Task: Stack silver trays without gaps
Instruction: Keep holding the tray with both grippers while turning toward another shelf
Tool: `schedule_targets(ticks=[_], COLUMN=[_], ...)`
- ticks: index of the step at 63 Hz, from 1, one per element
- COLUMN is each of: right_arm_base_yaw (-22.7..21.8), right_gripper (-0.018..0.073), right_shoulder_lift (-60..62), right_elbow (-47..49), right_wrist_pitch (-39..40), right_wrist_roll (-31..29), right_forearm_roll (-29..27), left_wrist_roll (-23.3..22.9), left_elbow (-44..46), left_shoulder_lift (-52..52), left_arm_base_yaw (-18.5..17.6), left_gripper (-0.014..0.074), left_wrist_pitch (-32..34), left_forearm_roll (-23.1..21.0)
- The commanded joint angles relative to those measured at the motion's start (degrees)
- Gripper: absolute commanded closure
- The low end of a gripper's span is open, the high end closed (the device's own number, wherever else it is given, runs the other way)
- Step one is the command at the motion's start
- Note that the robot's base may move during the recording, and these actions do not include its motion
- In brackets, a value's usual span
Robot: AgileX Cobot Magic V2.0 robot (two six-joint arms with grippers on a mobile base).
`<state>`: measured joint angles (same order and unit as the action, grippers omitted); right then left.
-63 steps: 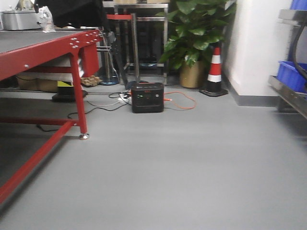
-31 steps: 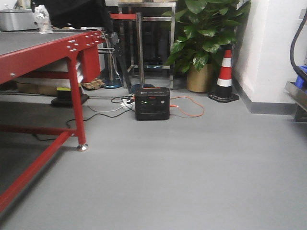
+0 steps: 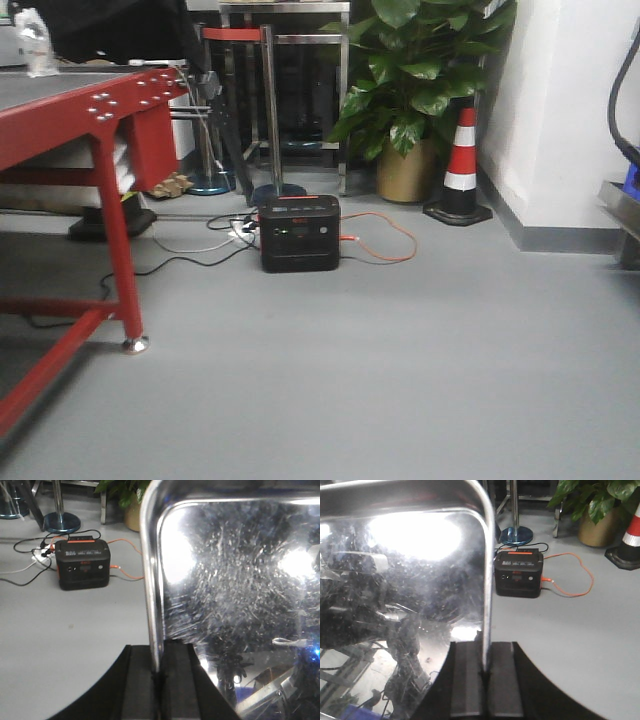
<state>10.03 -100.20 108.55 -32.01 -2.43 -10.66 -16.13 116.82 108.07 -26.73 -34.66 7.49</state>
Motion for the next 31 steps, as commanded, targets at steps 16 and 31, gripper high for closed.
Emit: schedule_targets(ticks=[16, 31], right_arm_base_yaw=[-0.05, -0.05], right_gripper=[0.0629, 0.0629], right_shoulder_lift=[0.84, 0.84], right_elbow=[0.83, 0.83], right_wrist_pitch=[3.30, 3.39], right_wrist_roll=[-0.68, -0.68], right_forearm_roll=[-0.37, -0.37], left_wrist_roll=[0.48, 0.48], left_elbow=[0.46, 0.46], left_shoulder_lift=[-0.19, -0.19], left_arm_base_yaw=[0.28, 0.28], left_gripper=[0.0615, 0.0615], left_wrist_pitch=[1.16, 1.16], left_forearm_roll=[0.75, 0.75])
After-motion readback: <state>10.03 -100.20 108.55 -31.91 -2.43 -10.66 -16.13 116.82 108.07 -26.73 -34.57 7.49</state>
